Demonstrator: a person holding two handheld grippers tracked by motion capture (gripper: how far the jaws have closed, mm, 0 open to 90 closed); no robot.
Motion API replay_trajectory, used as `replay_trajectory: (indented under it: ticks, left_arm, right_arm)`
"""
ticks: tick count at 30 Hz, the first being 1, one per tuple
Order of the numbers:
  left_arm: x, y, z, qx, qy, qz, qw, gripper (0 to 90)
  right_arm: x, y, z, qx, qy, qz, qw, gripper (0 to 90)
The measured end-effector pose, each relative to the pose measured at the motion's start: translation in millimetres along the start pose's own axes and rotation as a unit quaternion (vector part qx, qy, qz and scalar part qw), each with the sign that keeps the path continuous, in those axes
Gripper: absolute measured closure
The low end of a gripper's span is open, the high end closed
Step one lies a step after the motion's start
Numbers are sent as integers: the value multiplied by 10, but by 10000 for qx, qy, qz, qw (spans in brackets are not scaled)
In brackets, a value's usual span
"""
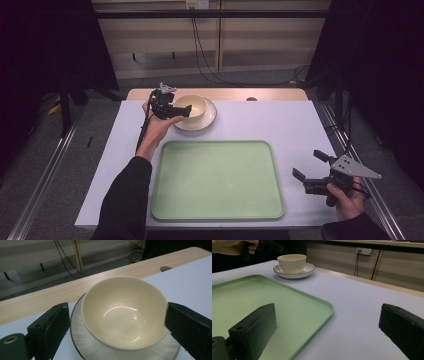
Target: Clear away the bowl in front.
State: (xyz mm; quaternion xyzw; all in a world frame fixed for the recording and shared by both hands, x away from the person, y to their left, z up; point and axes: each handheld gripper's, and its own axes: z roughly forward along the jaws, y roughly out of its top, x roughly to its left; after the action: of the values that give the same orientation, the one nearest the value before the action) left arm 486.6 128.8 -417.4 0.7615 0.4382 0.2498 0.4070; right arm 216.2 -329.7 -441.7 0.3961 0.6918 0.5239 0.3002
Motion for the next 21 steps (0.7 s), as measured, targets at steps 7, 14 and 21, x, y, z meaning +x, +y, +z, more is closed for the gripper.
replay_trajectory:
  ticks: [7,14,21]
  left_arm:
    - [92,-77,207,265,78,-378,9989,109]
    - [108,-59,330,543,24,-547,9970,151]
    - [97,-85,414,856,-34,-589,9946,211]
  right_arm:
    - [0,-5,4,12,13,-16,10000,12]
    - [-4,-7,-1,-19,0,20,10000,12]
    - [-11,-9,-3,-16,34,21,10000,12]
